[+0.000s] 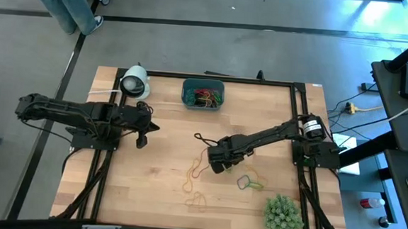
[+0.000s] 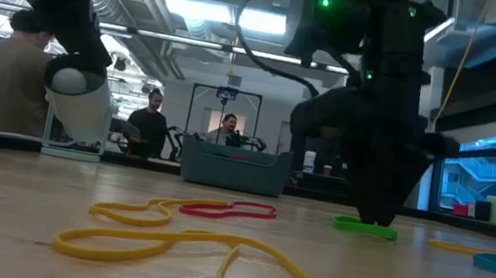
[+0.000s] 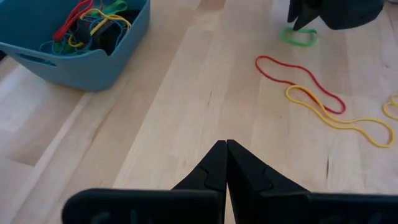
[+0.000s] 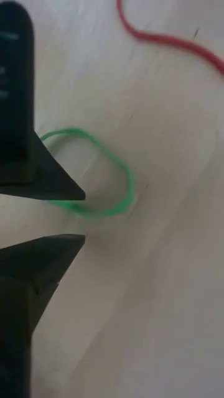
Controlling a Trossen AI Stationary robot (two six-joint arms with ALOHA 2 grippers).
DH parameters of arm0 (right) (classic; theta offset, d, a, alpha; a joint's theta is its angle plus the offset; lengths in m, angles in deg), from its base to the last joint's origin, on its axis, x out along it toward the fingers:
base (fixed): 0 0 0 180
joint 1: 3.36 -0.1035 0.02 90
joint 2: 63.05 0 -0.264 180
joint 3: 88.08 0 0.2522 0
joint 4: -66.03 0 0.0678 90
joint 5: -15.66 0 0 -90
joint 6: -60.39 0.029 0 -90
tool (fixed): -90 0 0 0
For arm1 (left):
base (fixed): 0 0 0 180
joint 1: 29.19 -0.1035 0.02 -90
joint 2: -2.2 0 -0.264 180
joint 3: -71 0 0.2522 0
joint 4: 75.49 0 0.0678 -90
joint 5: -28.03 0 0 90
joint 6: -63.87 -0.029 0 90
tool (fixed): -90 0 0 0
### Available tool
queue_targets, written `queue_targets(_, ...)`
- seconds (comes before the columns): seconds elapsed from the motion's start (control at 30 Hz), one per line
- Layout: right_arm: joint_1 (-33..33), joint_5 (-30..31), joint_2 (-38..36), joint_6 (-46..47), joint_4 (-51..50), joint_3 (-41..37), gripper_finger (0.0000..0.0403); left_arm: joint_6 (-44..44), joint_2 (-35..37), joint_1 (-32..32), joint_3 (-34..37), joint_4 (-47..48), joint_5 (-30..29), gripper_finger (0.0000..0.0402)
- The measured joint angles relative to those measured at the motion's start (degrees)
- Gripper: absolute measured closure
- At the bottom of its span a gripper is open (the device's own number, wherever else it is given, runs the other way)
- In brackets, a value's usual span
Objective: Pick and place rubber bands into bin
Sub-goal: Put the green rubber band into the blue bin
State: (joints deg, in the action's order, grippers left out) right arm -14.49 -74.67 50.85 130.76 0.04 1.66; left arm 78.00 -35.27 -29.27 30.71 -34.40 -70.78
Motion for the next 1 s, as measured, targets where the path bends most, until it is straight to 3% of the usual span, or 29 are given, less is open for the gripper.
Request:
queue_targets(0.2, 0.22, -2.11, -0.51, -0.04, 6.06, -3.46, 0.0331, 0.07, 0.0, 0.0, 0.0, 0.33, -0.01, 0.04)
queue_targets(0.37, 0.24, -1.93, -0.81, -0.47, 4.62, -3.41, 0.0392, 0.07, 0.0, 0.0, 0.0, 0.33, -0.04, 0.0399)
queue_targets(0.43, 0.57, -2.3, -0.98, -2.2, 3.08, -2.38, 0.0394, 0.13, 0.0, 0.0, 0.0, 0.19, -0.04, 0.0399)
queue_targets(0.63, 4.92, -2.12, -3.81, -8.37, -3.9, 4.62, 0.04, 0.28, -0.01, -0.02, 0.0, -1.35, -0.74, 0.0399)
queue_targets(0.87, 15.43, 7.25, -8.19, -24.59, -15.34, 17.21, 0.0401, 0.09, -0.02, -0.06, 0.0, -4.43, -4.27, 0.04)
queue_targets(1.0, 22.8, 9.83, -8.1, -36.62, -16.63, 26.19, 0.0402, 0.09, -0.02, -0.08, -0.02, -5.0, -6.63, 0.04)
